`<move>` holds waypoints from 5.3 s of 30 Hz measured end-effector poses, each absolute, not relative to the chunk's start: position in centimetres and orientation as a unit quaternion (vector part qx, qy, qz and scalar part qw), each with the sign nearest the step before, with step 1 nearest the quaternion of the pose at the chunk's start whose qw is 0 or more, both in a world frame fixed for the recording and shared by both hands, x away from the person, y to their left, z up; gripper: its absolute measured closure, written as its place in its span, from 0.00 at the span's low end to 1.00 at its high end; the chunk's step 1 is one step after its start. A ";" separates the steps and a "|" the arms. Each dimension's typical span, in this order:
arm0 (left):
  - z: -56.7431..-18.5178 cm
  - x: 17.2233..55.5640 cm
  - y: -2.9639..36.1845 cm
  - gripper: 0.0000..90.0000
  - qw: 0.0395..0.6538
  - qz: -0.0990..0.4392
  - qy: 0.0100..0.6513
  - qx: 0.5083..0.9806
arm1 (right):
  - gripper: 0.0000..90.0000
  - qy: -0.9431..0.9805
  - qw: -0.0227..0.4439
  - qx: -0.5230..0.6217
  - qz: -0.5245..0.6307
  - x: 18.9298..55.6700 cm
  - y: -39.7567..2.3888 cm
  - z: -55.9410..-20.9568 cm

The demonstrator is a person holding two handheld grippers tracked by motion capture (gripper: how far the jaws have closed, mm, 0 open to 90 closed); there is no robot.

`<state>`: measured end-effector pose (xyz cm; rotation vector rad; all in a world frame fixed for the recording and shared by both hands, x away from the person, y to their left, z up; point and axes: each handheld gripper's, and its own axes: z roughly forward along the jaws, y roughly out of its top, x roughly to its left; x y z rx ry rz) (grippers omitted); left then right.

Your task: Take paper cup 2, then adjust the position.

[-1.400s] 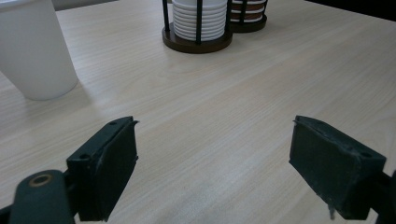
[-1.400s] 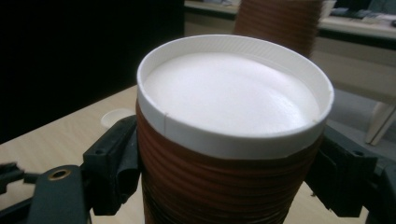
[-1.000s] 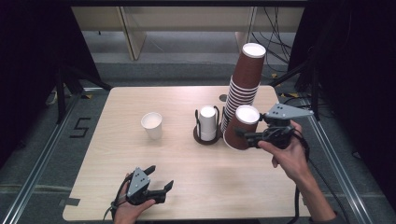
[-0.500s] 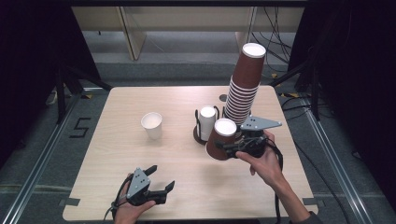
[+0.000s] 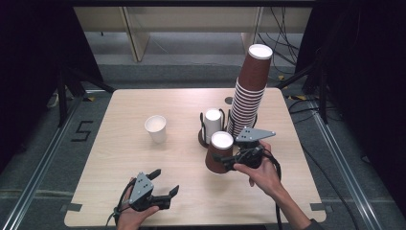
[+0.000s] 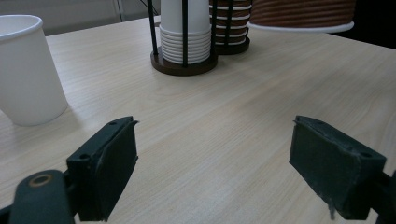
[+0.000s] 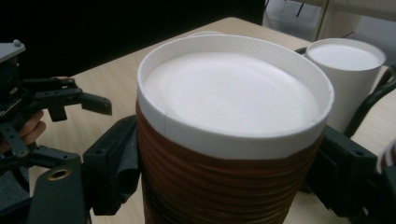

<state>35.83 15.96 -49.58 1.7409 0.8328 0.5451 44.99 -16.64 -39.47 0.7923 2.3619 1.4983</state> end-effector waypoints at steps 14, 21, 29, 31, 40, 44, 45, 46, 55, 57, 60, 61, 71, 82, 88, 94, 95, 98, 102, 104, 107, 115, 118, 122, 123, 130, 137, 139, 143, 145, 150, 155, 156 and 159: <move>-49.4 35.6 16.1 0.16 0.540 0.230 0.349 0.731 | 0.23 0.817 0.086 0.266 0.504 44.2 -14.8 -40.8; -49.3 35.5 15.7 0.16 0.568 0.214 0.336 0.720 | 0.23 0.812 0.093 0.252 0.517 44.1 -14.1 -40.9; -49.2 35.4 14.6 0.16 0.598 0.190 0.319 0.710 | 0.23 0.811 0.083 0.238 0.528 43.8 -12.9 -41.0; -49.3 35.5 14.3 0.16 0.608 0.185 0.313 0.705 | 0.23 0.814 0.072 0.239 0.524 43.7 -12.8 -41.0; -49.4 35.5 13.2 0.16 0.622 0.177 0.307 0.698 | 0.23 0.813 0.055 0.232 0.531 43.0 -11.4 -41.0; -49.4 35.4 12.9 0.16 0.618 0.172 0.309 0.702 | 0.23 0.809 0.051 0.219 0.543 42.8 -10.9 -41.2; -49.5 35.5 12.7 0.16 0.625 0.168 0.307 0.698 | 0.23 0.810 0.047 0.218 0.542 42.7 -10.9 -41.1; -49.4 35.4 12.6 0.16 0.620 0.170 0.307 0.702 | 0.23 0.811 0.050 0.216 0.542 42.6 -10.8 -41.1; -49.4 35.5 12.2 0.07 0.623 0.168 0.303 0.701 | 0.24 0.805 0.037 0.206 0.555 41.9 -10.3 -40.8; -49.4 35.6 12.1 0.04 0.624 0.167 0.305 0.700 | 0.24 0.806 0.041 0.203 0.555 41.9 -10.2 -40.7; -49.5 35.7 11.8 0.00 0.624 0.163 0.307 0.700 | 0.24 0.800 0.040 0.201 0.564 41.8 -10.1 -40.8; -49.6 35.8 11.7 0.00 0.627 0.163 0.305 0.698 | 0.24 0.798 0.035 0.201 0.567 41.7 -10.1 -40.8; -49.6 35.8 11.2 0.00 0.625 0.169 0.296 0.702 | 0.24 0.799 0.029 0.193 0.569 41.3 -9.7 -40.8; -49.3 35.9 11.5 0.09 0.594 0.182 0.269 0.736 | 0.19 0.810 0.000 0.195 0.553 41.7 -10.1 -41.3; -49.1 36.0 11.9 0.11 0.567 0.187 0.243 0.765 | 0.17 0.836 0.001 0.179 0.519 41.8 -11.0 -40.6; -48.8 35.8 12.0 0.12 0.528 0.186 0.205 0.803 | 0.17 0.856 -0.002 0.147 0.496 42.1 -12.1 -40.0; -48.8 35.7 12.1 0.12 0.516 0.190 0.197 0.811 | 0.17 0.859 -0.008 0.142 0.491 42.1 -12.2 -39.9; -48.8 35.7 12.0 0.12 0.506 0.188 0.183 0.821 | 0.18 0.870 -0.018 0.135 0.475 41.9 -12.3 -39.9; -48.9 35.6 11.8 0.12 0.493 0.179 0.167 0.835 | 0.20 0.880 -0.025 0.119 0.458 41.9 -12.1 -40.1; -48.9 35.6 11.8 0.12 0.488 0.181 0.167 0.837 | 0.25 0.882 -0.031 0.116 0.455 41.9 -12.0 -40.2; -49.0 35.6 11.9 0.09 0.493 0.174 0.167 0.836 | 0.27 0.884 -0.041 0.116 0.452 42.0 -12.1 -40.3; -49.0 35.8 12.9 0.04 0.603 0.165 0.211 0.752 | 0.27 0.847 -0.053 0.142 0.510 42.8 -13.4 -39.5; -49.0 35.9 13.1 0.04 0.620 0.158 0.226 0.734 | 0.27 0.831 -0.062 0.147 0.534 43.2 -13.9 -39.4; -48.9 35.8 13.1 0.04 0.625 0.166 0.218 0.731 | 0.27 0.826 -0.073 0.155 0.537 43.2 -14.1 -39.6; -48.9 35.7 13.0 0.03 0.630 0.166 0.218 0.727 | 0.27 0.825 -0.080 0.159 0.536 43.2 -14.0 -39.7; -48.5 35.8 13.2 0.07 0.630 0.175 0.197 0.730 | 0.27 0.821 -0.090 0.161 0.541 43.2 -13.9 -40.0; -48.1 35.8 13.3 0.11 0.588 0.179 0.189 0.766 | 0.24 0.850 -0.064 0.136 0.505 43.3 -14.0 -40.0; -48.1 35.9 13.3 0.11 0.568 0.179 0.189 0.780 | 0.20 0.867 -0.032 0.126 0.481 43.1 -14.0 -39.8; -47.9 35.8 13.0 0.12 0.535 0.179 0.179 0.806 | 0.18 0.890 0.007 0.096 0.446 42.7 -13.9 -39.3; -47.7 35.6 12.7 0.12 0.512 0.182 0.169 0.823 | 0.18 0.903 0.022 0.074 0.422 42.2 -13.7 -39.0; -47.3 35.2 12.3 0.12 0.479 0.183 0.158 0.844 | 0.18 0.924 0.048 0.026 0.377 41.3 -12.7 -38.7; -47.2 35.0 12.1 0.12 0.469 0.179 0.149 0.852 | 0.18 0.940 0.061 -0.006 0.336 40.5 -11.5 -39.1; -47.2 35.0 12.1 0.12 0.467 0.181 0.149 0.852 | 0.18 0.942 0.067 -0.018 0.327 40.5 -11.3 -39.3; -47.0 35.0 12.1 0.12 0.465 0.183 0.146 0.854 | 0.18 0.949 0.065 -0.024 0.306 40.1 -10.8 -39.7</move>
